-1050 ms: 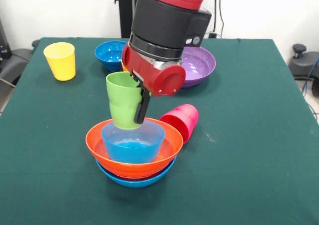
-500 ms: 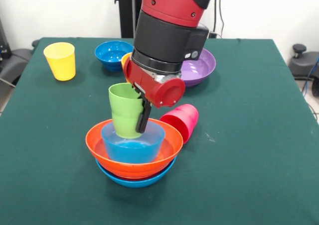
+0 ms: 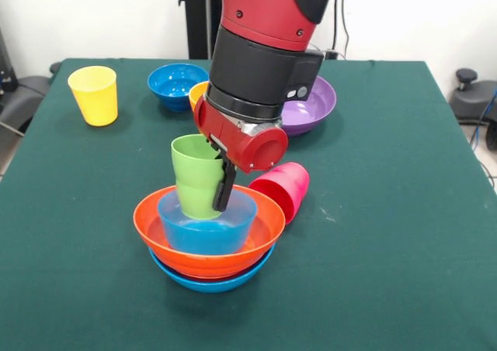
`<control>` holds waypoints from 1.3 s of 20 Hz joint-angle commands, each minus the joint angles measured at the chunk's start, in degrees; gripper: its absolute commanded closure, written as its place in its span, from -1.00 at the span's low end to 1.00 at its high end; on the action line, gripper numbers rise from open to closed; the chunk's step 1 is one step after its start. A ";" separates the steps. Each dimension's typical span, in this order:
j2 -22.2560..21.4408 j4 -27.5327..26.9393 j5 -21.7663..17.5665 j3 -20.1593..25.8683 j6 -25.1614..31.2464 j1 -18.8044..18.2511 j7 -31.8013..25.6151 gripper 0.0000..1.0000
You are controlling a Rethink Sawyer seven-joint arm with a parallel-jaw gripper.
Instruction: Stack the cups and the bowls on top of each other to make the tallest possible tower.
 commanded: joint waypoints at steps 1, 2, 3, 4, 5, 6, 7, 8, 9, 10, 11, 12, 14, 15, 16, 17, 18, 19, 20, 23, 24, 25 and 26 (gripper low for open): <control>3.54 3.51 -2.56 5.77 -3.17 0.49 -2.03 1.00; 3.84 3.36 -2.47 5.85 -3.47 0.43 -1.95 1.00; 4.14 3.26 -2.43 5.99 -3.95 0.36 -1.87 1.00; 4.44 3.11 -2.35 6.01 -4.31 0.35 -1.70 1.00; 4.80 2.85 -2.27 6.09 -4.60 0.27 -1.64 1.00; 5.03 2.71 -2.16 6.25 -4.88 0.15 -1.62 1.00; 5.17 2.69 -2.05 6.29 -5.21 0.14 -1.44 1.00; 5.31 2.67 -1.94 6.34 -5.54 0.13 -1.25 1.00; 5.37 2.67 -1.84 6.29 -5.63 0.21 -1.11 1.00; 5.44 2.71 -1.78 6.20 -5.85 0.28 -0.96 1.00; 5.44 2.95 -1.74 6.10 -6.23 0.43 -0.70 1.00; 5.52 3.00 -1.73 6.07 -6.42 0.46 -0.68 1.00; 5.84 3.00 -1.76 5.94 -7.01 0.57 -0.55 1.00; 6.00 2.98 -1.73 5.84 -7.28 0.67 -0.40 1.00; 6.16 2.95 -1.70 5.74 -7.56 0.76 -0.25 1.00; 6.22 2.90 -1.63 5.69 -7.58 0.78 -0.31 1.00; 6.27 2.85 -1.57 5.65 -7.61 0.81 -0.36 1.00; 6.29 2.81 -1.49 5.57 -7.58 0.89 -0.32 1.00; 6.32 2.76 -1.42 5.53 -7.52 0.93 -0.38 1.00; 6.20 2.87 -1.29 5.60 -7.53 0.82 -0.51 1.00; 6.12 2.94 -1.22 5.69 -7.63 0.73 -0.46 1.00; 6.04 3.01 -1.15 5.78 -7.73 0.64 -0.41 1.00; 5.95 3.17 -1.01 5.97 -8.04 0.51 -0.22 1.00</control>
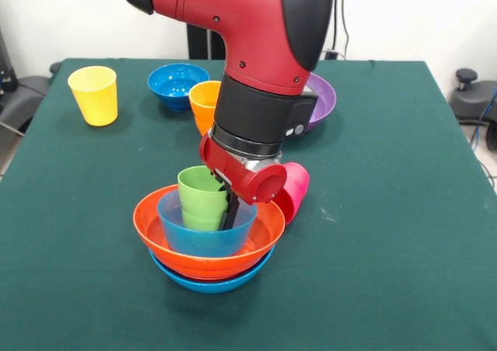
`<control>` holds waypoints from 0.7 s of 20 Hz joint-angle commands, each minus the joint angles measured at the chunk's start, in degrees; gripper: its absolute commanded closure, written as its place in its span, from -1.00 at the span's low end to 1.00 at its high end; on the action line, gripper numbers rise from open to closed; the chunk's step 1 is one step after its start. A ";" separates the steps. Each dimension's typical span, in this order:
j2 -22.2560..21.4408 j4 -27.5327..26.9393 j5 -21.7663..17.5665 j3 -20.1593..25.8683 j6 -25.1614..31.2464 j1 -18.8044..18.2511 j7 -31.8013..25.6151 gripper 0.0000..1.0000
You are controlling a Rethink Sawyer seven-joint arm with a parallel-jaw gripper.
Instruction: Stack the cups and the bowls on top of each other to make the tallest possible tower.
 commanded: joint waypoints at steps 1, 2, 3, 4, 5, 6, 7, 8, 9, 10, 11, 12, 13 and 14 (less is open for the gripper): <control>0.88 3.32 -0.98 5.87 -2.14 0.51 -0.07 1.00; 0.79 3.45 -0.92 5.85 -2.26 0.51 0.09 1.00; 0.72 3.60 -0.88 5.79 -2.34 0.60 0.26 1.00; 0.69 3.67 -0.92 5.91 -2.48 0.52 0.18 1.00; 0.75 3.63 -0.94 5.96 -2.42 0.50 0.09 1.00; 0.81 3.60 -0.95 5.96 -2.44 0.50 0.09 1.00; 0.79 3.68 -0.93 5.99 -2.52 0.49 0.14 1.00; 0.76 3.76 -0.91 6.02 -2.59 0.47 0.18 1.00; 0.66 3.90 -0.83 6.13 -2.70 0.39 0.25 1.00; 0.55 4.04 -0.75 6.25 -2.80 0.32 0.32 1.00; 0.51 4.19 -0.60 6.36 -2.85 0.23 0.48 1.00; 0.47 4.36 -0.46 6.43 -3.06 0.18 0.73 1.00; 0.46 4.27 -0.50 6.32 -2.92 0.23 0.68 1.00; 0.46 4.17 -0.55 6.20 -2.78 0.28 0.63 1.00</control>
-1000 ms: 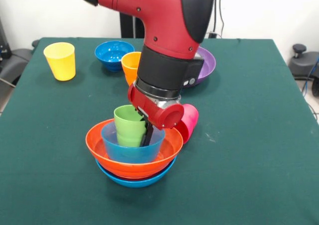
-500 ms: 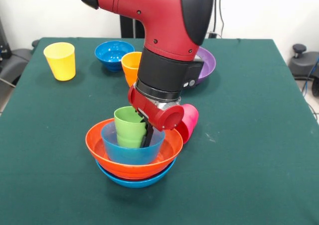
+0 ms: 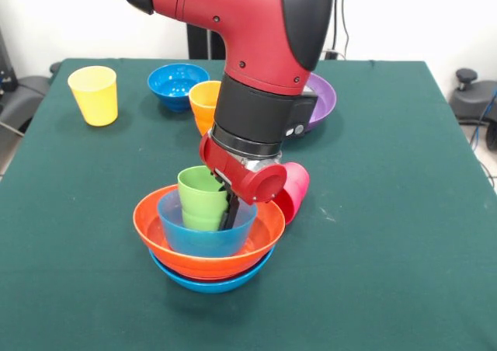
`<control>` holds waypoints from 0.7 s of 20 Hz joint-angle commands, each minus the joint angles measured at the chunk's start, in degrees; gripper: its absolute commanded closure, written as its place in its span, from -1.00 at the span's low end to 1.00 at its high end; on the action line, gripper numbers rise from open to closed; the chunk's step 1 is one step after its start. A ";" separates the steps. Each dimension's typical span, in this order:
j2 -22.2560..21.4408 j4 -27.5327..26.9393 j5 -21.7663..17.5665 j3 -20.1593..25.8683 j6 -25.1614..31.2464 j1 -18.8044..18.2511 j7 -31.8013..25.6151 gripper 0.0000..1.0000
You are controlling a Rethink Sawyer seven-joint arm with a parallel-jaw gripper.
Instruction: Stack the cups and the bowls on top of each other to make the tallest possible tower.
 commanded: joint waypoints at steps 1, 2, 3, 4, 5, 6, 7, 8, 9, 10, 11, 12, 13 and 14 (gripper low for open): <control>0.43 4.19 -0.50 6.07 -2.67 0.36 0.76 1.00; 0.36 4.27 -0.48 6.11 -2.68 0.31 0.76 1.00; 0.41 4.34 -0.36 5.88 -3.00 0.51 1.27 1.00; 0.40 4.49 -0.24 5.78 -3.38 0.60 1.69 1.00; 0.41 4.57 -0.15 5.57 -3.60 0.78 2.11 1.00; 0.42 4.59 -0.22 5.41 -3.95 0.90 2.26 1.00; 0.33 4.64 -0.34 5.16 -4.22 1.08 2.40 1.00; 0.29 4.71 -0.26 5.16 -4.27 1.10 2.51 1.00; 0.27 4.75 -0.22 5.02 -4.35 1.23 2.67 1.00; 0.21 4.87 -0.16 5.11 -4.21 1.18 2.60 1.00; 0.21 5.02 0.05 5.34 -4.05 1.04 2.64 1.00; 0.35 5.04 0.27 5.33 -3.98 1.07 2.89 1.00; 0.41 5.09 0.25 5.38 -4.33 1.06 2.96 1.00; 0.52 5.19 0.37 5.39 -4.88 1.07 3.29 1.00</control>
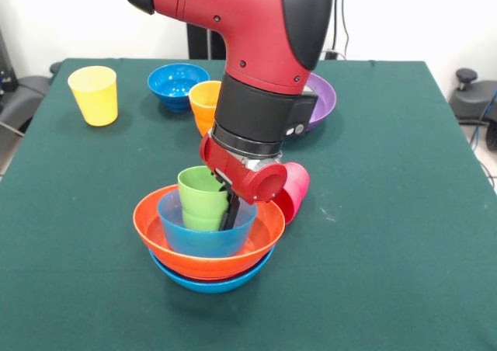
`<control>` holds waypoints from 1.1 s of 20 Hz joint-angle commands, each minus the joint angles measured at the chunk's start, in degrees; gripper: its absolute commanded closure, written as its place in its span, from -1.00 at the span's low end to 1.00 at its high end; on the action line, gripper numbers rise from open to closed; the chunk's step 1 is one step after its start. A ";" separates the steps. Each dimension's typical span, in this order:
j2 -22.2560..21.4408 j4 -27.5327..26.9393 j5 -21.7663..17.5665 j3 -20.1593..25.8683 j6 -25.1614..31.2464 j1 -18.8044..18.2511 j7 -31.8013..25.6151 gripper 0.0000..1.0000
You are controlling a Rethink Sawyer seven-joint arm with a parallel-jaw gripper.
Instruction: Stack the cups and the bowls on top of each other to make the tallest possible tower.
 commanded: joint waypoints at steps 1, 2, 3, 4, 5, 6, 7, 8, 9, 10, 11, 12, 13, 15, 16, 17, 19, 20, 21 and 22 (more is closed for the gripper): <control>0.55 5.00 0.53 5.50 -4.59 1.02 3.87 1.00; 0.49 5.15 0.55 5.35 -5.01 1.14 4.14 1.00; 0.45 5.12 0.51 5.11 -4.93 1.31 4.12 1.00; 0.41 5.10 0.46 4.87 -4.84 1.47 4.10 1.00; 0.43 5.10 0.44 4.92 -4.90 1.40 3.99 1.00; 0.44 5.08 0.43 5.04 -4.85 1.28 3.72 1.00; 0.46 5.14 0.49 5.14 -4.97 1.22 3.67 1.00; 0.44 5.25 0.61 5.12 -5.19 1.25 3.82 1.00; 0.36 5.51 0.84 5.07 -5.55 1.29 4.14 1.00; 0.40 5.57 0.71 4.82 -6.50 1.48 4.40 1.00; 0.39 5.49 0.23 4.71 -7.37 1.51 3.97 1.00; 0.41 5.58 0.34 4.74 -7.56 1.46 3.98 1.00; 0.43 5.68 0.44 4.78 -7.75 1.42 3.98 1.00; 0.31 5.87 0.58 5.00 -7.81 1.20 3.74 1.00; 0.26 5.91 0.62 5.04 -7.85 1.16 3.65 1.00; 0.14 6.02 0.73 5.14 -7.71 1.11 3.59 1.00; -0.01 6.08 0.88 4.98 -7.55 1.21 3.65 1.00; -0.11 6.13 0.94 4.97 -7.55 1.21 3.67 1.00; -0.24 6.19 0.95 4.91 -7.60 1.20 3.67 1.00; -0.38 6.25 1.04 4.89 -7.46 1.20 3.61 1.00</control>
